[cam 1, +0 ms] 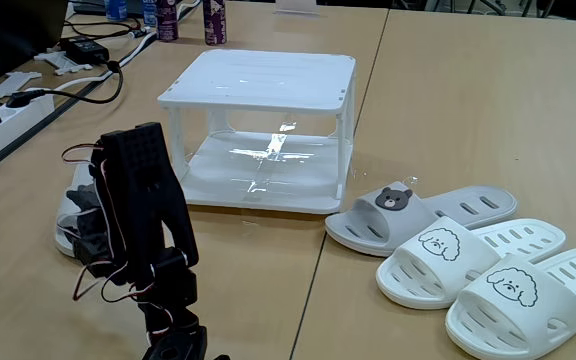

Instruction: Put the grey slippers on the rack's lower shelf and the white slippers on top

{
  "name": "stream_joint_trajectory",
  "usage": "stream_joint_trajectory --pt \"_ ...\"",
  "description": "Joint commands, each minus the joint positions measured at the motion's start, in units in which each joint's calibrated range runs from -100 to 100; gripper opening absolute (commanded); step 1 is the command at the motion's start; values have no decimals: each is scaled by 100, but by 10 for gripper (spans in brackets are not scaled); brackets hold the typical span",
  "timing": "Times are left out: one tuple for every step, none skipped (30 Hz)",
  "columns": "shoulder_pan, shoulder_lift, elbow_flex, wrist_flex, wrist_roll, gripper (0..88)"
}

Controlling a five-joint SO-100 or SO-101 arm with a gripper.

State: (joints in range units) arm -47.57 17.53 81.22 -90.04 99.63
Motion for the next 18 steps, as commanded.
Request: stream_joint_trajectory --pt "176 -1201 -630 1791 37 236" --pt "225 -1420 -729 2257 37 236" --pt "324 -1589 -783 2628 37 236" --pt "431 -1681 -792 2904 37 236" --pt "513 -1681 -792 3042 37 236" --pt "628 -1681 -792 3137 37 236" --pt "669 -1673 -792 3189 37 236" --pt "686 -1673 -801 3258 37 236" --pt "686 -1664 -811 3292 37 237" --pt "686 -1614 -865 3292 37 238" --pt "686 -1479 -973 3292 37 239" --pt "686 -1311 -1144 3284 37 241" --pt "694 -1134 -1334 3284 37 241" --pt "694 -924 -1631 3275 37 242" --pt "678 -781 -1866 3275 37 242" --pt "678 -621 -2082 3275 37 242" --pt "678 -469 -2272 3275 37 242" --pt "678 -326 -2416 3258 37 242"
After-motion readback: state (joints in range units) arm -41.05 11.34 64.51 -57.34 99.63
